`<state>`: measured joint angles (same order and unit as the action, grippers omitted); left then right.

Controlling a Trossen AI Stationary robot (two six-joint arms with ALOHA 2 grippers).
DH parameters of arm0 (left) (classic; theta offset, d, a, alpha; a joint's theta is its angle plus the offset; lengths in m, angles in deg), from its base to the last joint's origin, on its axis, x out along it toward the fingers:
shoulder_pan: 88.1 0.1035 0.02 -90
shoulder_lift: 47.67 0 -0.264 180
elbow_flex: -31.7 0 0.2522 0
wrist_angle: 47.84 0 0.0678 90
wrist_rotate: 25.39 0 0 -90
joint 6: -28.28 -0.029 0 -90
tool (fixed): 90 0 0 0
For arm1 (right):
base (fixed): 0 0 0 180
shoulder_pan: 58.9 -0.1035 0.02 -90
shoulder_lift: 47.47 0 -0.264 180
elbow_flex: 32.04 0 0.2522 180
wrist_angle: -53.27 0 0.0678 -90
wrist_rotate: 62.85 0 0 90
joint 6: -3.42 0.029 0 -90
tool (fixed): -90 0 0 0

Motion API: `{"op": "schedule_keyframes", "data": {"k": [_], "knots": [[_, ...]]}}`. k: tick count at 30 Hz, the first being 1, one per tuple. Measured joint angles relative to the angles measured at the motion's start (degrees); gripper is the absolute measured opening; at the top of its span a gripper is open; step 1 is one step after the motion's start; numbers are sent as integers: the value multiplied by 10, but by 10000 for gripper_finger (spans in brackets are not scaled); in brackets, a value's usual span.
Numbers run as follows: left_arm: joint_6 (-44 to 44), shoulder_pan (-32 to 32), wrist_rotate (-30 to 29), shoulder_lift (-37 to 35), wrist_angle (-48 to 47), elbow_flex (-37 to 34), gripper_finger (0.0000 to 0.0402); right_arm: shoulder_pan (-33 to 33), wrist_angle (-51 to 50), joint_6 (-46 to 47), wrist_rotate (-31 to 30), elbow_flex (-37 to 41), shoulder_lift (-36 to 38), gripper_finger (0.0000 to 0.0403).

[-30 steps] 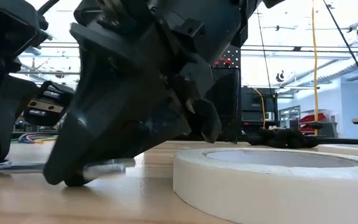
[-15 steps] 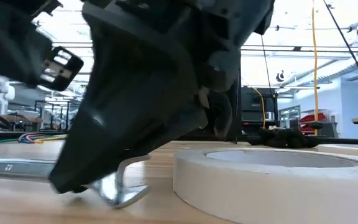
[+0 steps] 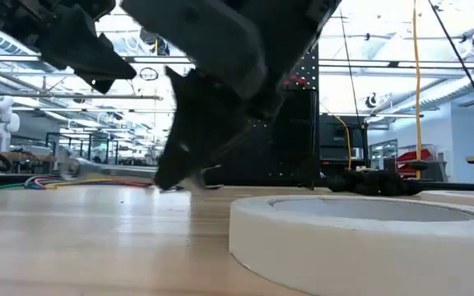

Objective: Hang tools onto peg board
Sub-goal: Hang the silver wrench on the peg board

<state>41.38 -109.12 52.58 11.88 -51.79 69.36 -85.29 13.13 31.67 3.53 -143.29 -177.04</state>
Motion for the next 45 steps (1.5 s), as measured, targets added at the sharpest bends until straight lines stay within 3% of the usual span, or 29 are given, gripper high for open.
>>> {"op": "schedule_keyframes", "data": {"k": [4, 8, 12, 15, 18, 20, 26, 34, 45], "knots": [[-1, 17, -4, -81, -73, 0, 33, 6, 3, -21, 5, 39, 47, 1], [-1, 27, -28, -142, -123, 0, 33, 17, 86, -31, -11, 170, 158, 1], [-1, 27, -32, -152, -99, -8, 33, 36, 383, -42, -37, 378, 291, 1], [-7, 27, -29, -139, -21, -33, 33, 59, 660, -50, -38, 514, 329, 1], [-31, 31, -28, -117, 120, -67, 33, 78, 865, -70, -38, 586, 324, 1], [-40, 41, -28, -97, 222, -83, 33, 85, 944, -94, -37, 592, 316, 1], [-44, 79, 10, 0, 373, -70, 61, 101, 955, -156, -6, 541, 296, 1], [-52, 83, 17, 122, 447, -3, 119, 110, 878, -200, 4, 474, 287, 1], [-80, 83, 25, 142, 457, 37, 125, 117, 872, -219, 16, 471, 288, 1]]}}
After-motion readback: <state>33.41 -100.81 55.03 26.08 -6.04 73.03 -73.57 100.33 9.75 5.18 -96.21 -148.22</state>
